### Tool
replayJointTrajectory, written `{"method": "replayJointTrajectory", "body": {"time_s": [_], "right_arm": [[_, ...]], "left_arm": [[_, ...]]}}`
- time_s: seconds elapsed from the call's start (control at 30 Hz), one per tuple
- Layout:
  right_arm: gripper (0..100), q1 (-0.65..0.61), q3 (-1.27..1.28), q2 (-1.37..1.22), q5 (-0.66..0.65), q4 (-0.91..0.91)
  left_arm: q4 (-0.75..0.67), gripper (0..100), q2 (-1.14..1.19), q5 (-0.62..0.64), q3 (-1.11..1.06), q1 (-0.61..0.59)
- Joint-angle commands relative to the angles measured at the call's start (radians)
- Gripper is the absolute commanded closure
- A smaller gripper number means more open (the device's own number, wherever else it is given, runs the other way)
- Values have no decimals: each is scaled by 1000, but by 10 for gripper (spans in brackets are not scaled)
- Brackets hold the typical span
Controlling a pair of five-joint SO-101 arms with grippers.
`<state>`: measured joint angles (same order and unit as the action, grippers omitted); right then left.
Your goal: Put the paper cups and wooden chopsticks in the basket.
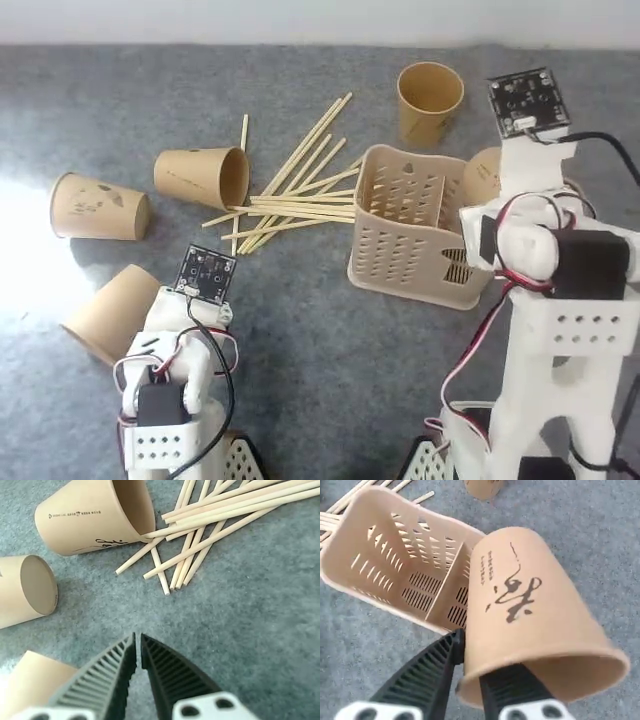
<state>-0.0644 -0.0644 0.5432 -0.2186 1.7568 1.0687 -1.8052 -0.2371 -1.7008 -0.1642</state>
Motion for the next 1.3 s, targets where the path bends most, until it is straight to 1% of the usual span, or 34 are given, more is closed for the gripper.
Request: {"method": "replayJointTrajectory", "body": {"time_s": [0.0,0.23,0.6,0.67,0.77,0.8,0.9,1.0,1.03,1.07,1.13,1.27], "right_arm": [[991,-27,-98,-48,12,38],[991,-24,-301,-165,12,38],[987,-21,-391,-231,14,38],[950,-19,-404,-225,14,38],[846,-21,-404,-222,14,39],[827,-19,-404,-222,14,41],[857,-19,-404,-222,12,41],[977,-25,-404,-222,11,39],[998,-25,-404,-222,12,39],[981,-25,-404,-222,12,39],[995,-24,-404,-222,12,39],[991,-19,-405,-234,11,41]], "left_arm": [[-37,978,-8,8,18,-5],[-38,978,-8,8,18,-5],[-38,978,-8,8,18,-6],[-38,978,-8,8,18,-6],[-38,978,-8,8,18,-6],[-38,978,-8,8,18,-6],[-38,978,-8,8,18,-6],[-38,978,-8,8,18,-6],[-38,978,-8,8,18,-6],[-38,978,-8,8,18,-6],[-38,978,-8,8,18,-6],[-38,978,-8,8,18,-6]]}}
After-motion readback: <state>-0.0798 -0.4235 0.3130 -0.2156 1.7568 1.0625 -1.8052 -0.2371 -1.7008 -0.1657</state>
